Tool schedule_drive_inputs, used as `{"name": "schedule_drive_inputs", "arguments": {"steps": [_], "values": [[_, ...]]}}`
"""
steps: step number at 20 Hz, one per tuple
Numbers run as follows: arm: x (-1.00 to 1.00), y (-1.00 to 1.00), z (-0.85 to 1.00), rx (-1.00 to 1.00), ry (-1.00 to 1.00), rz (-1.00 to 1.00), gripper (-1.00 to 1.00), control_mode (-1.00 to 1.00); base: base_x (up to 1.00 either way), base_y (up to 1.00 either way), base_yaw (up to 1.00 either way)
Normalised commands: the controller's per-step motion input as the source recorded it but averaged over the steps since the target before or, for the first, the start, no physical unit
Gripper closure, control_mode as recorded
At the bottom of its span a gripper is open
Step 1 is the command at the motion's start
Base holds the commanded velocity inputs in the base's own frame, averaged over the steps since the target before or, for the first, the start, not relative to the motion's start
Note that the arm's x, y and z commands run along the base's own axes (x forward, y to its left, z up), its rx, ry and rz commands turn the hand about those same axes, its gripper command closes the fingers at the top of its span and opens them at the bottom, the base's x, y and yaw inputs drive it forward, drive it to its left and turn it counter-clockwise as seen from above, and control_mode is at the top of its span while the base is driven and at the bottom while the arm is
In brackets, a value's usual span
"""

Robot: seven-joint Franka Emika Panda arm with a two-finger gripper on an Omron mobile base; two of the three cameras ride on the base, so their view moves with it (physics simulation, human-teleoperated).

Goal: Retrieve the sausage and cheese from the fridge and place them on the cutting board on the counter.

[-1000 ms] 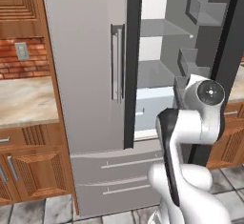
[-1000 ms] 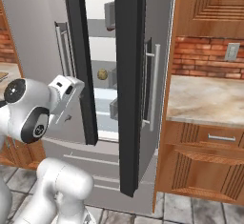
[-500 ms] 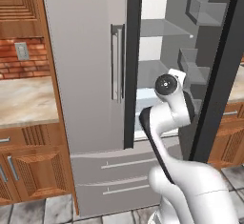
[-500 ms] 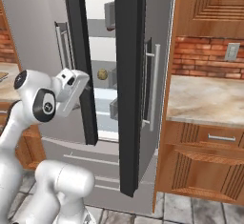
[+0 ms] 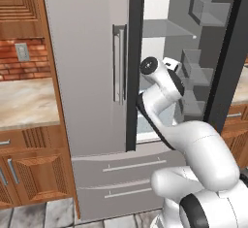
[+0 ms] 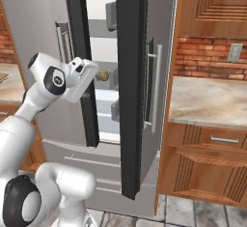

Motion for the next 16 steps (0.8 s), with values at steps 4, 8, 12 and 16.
{"name": "schedule_drive_inputs", "arguments": {"steps": [4, 8, 12, 16], "values": [[0.22, -0.52, -0.03, -0.05, 0.00, -0.18, -1.00, -1.00, 0.00, 0.00, 0.00], [0.18, -0.65, -0.01, -0.03, 0.00, -0.17, -1.00, -1.00, 0.00, 0.00, 0.00], [-0.01, -0.68, 0.00, -0.03, -0.03, -0.16, -1.00, -1.00, 0.00, 0.00, 0.00], [-0.43, -0.87, 0.00, -0.03, -0.09, -0.20, -1.00, -1.00, 0.00, 0.00, 0.00]]}}
